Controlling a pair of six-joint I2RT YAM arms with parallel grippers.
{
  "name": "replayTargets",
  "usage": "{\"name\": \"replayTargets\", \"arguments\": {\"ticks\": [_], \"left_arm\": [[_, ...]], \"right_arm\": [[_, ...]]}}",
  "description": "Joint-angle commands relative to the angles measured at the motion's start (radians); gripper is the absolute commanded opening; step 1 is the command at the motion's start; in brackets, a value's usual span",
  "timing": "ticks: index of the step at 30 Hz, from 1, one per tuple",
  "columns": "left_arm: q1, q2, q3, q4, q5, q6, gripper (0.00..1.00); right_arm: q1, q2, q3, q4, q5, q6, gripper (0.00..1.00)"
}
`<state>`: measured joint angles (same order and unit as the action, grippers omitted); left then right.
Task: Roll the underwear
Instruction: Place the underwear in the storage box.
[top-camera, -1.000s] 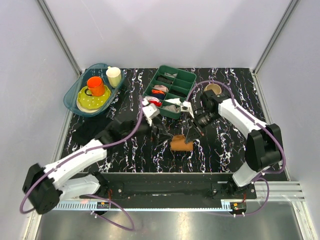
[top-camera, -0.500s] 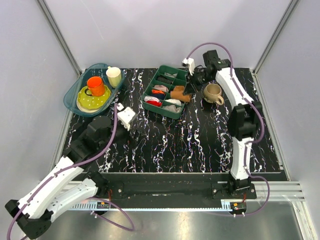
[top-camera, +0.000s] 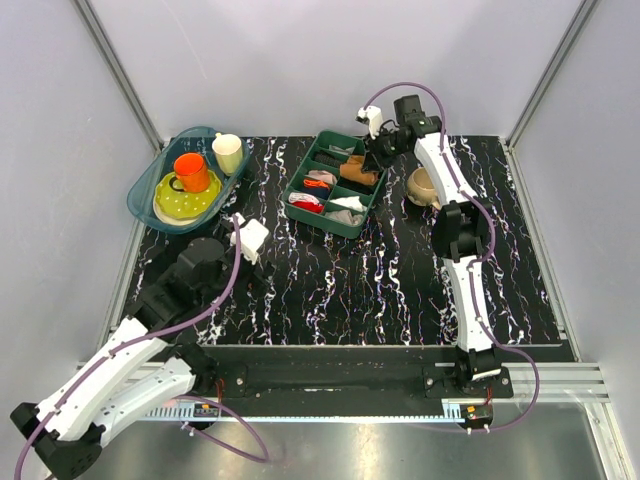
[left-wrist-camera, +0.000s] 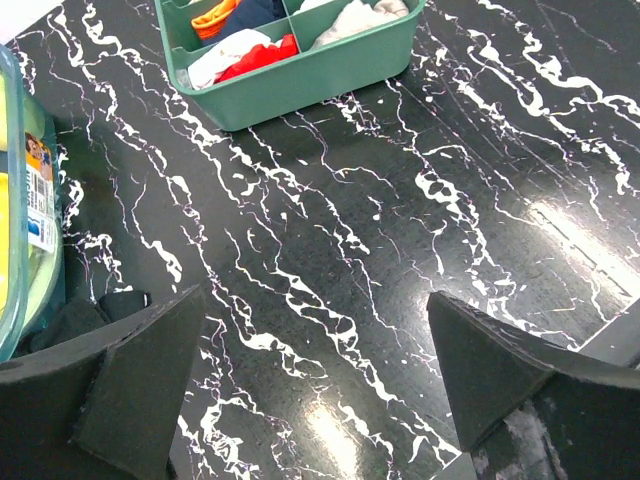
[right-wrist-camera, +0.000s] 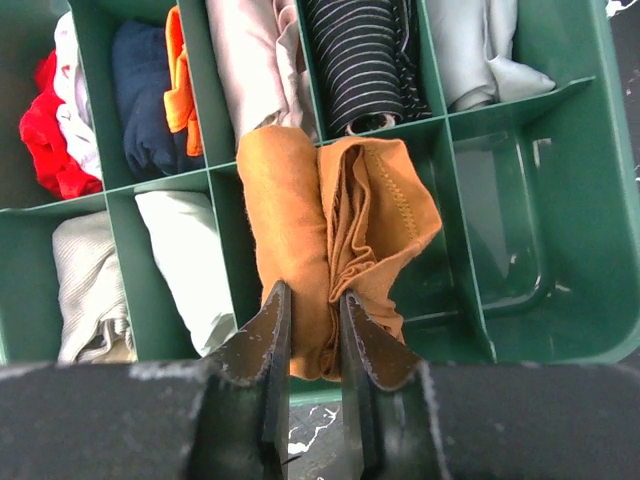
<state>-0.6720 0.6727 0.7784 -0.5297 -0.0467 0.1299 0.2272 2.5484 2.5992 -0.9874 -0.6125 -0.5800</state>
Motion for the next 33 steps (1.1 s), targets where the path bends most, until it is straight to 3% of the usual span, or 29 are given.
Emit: {"name": "replayTargets", "arguments": {"ticks": [1,22,29,33], "left_arm": [[0.003,0.014,-0.004,0.027,-0.045,0.019,0.99],[0.003,0.048,-0.004,0.027,-0.044,0.019,0.99],[0.003,0.065,-0.001,0.027,-0.038,0.019,0.99],[0.003,0.068,0.001,0.025,-0.036,0.017,0.99]], "right_arm": [[-0.015,-0.011,0.061,0.111,0.039,0.016,0.11],[-0.022,0.099,0.047,0.145,0.056,-0.033,0.11],[0.001,0.111,-0.016,0.087,0.152,-0.136,0.12],[0.014,0.115,-0.01,0.052,0.18,-0.165,0.23]]}}
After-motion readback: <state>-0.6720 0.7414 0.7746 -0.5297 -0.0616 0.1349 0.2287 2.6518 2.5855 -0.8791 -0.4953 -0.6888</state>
